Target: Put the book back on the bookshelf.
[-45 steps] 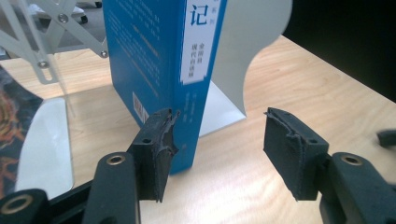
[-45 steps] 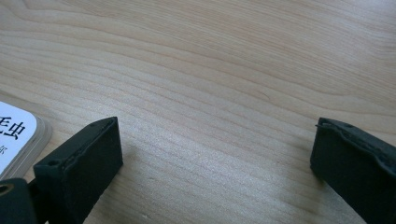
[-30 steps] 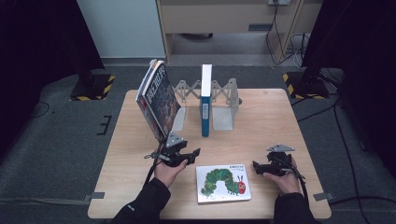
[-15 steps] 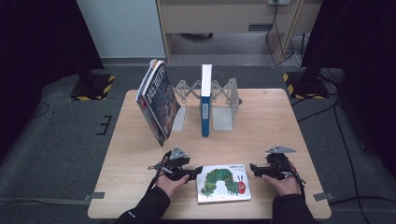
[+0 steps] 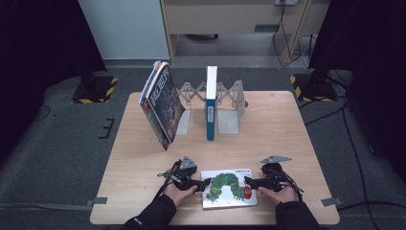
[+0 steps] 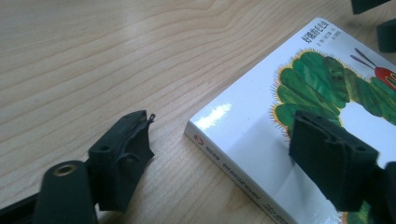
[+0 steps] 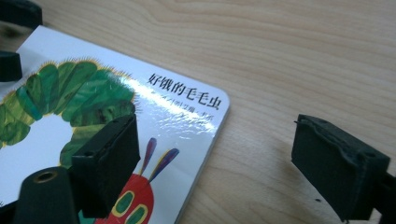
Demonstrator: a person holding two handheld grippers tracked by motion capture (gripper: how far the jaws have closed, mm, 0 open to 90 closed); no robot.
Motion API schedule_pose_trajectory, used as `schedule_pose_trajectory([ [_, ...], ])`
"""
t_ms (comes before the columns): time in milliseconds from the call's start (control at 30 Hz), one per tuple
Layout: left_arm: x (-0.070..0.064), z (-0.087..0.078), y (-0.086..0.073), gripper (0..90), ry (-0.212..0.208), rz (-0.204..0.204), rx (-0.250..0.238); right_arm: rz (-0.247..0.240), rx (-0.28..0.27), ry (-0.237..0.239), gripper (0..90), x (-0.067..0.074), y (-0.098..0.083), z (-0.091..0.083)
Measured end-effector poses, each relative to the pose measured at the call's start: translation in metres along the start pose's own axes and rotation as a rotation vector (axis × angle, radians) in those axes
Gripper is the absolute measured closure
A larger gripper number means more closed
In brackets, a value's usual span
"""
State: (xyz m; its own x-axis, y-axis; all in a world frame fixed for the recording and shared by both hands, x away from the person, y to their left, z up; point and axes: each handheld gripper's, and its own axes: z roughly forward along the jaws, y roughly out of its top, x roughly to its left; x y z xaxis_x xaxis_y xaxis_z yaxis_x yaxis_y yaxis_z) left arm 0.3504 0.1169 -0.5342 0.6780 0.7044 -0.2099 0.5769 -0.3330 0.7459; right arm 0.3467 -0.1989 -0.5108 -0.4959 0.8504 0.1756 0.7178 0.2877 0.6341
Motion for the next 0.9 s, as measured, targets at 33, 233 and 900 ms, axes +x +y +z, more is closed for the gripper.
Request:
schedule_pose_trajectory([
  [33, 0.0, 0.001, -0.001, 15.8, -0.005, 0.006, -0.007, -0.005, 0.005, 0.003, 16.9, 0.001, 0.0, 0.001],
  [233, 0.0, 0.0, -0.002, 9.4, -0.009, 0.007, 0.0, 0.0, 0.018, 0.016, 21.4, 0.003, -0.002, 0.003],
  [900, -0.012, -0.001, -0.003, 1.1, -0.012, 0.039, 0.05, 0.026, 0.019, 0.068, 33.8, 0.015, -0.004, 0.011],
])
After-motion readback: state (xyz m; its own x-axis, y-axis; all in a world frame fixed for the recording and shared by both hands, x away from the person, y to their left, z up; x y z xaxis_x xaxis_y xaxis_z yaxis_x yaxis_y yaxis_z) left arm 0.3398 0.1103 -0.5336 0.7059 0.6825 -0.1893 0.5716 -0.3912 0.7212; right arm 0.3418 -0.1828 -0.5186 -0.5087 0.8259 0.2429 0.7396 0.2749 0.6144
